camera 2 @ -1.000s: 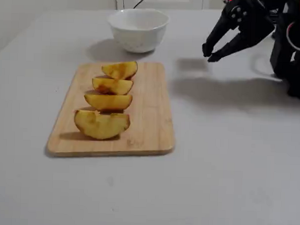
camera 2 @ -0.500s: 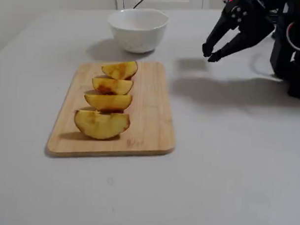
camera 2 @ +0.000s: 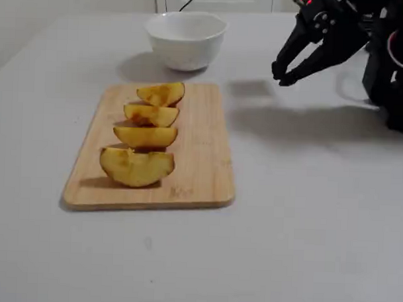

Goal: Pick up the leftmost apple slice from the cutting board and place it into the bowl

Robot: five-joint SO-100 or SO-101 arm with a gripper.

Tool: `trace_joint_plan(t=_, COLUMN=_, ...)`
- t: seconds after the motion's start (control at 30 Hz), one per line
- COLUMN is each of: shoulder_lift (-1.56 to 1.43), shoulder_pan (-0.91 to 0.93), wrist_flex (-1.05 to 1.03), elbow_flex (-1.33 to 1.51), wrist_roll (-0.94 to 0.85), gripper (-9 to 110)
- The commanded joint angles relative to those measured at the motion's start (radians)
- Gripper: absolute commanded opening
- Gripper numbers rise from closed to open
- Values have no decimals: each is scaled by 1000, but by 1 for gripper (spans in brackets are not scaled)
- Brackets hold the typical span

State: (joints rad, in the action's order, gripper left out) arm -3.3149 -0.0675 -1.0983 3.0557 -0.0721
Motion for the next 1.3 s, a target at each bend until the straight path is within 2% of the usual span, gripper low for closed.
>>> trace_joint_plan(t=0.0, shoulder_lift=-9, shoulder_pan=-84, wrist_flex=80, elbow_flex=5, wrist_roll=-121, gripper=3)
trace_joint_plan(t=0.1, shoulder_lift=-11, shoulder_pan=-135, wrist_flex=100, elbow_flex=23, wrist_roll=-356, gripper=4)
trace_joint_plan(t=0.23, shoulder_lift=-12, shoulder_pan=-235, wrist_flex=104, elbow_flex=20, wrist_roll=-488, gripper=9)
trace_joint_plan(t=0.4, shoulder_lift=89, shoulder_pan=-367, wrist_flex=133, elbow_flex=-115, wrist_roll=-506, gripper=16)
trace_joint_plan(t=0.63, shoulder_lift=770, shoulder_pan=-434, wrist_flex=238, elbow_flex=-551, wrist_roll=-526, gripper=20)
trace_joint_plan(t=0.87, shoulder_lift=1253, shoulder_pan=-483, wrist_flex=227, elbow_flex=-988, wrist_roll=-529, gripper=21)
trace_joint_plan(t=1.07, shoulder_lift=1557, shoulder_pan=-489, wrist_flex=172, elbow_flex=-1301, wrist_roll=-526, gripper=24)
trace_joint_plan(t=1.27, shoulder_lift=1730, shoulder_pan=-485, wrist_flex=141, elbow_flex=-1485, wrist_roll=-525, gripper=29)
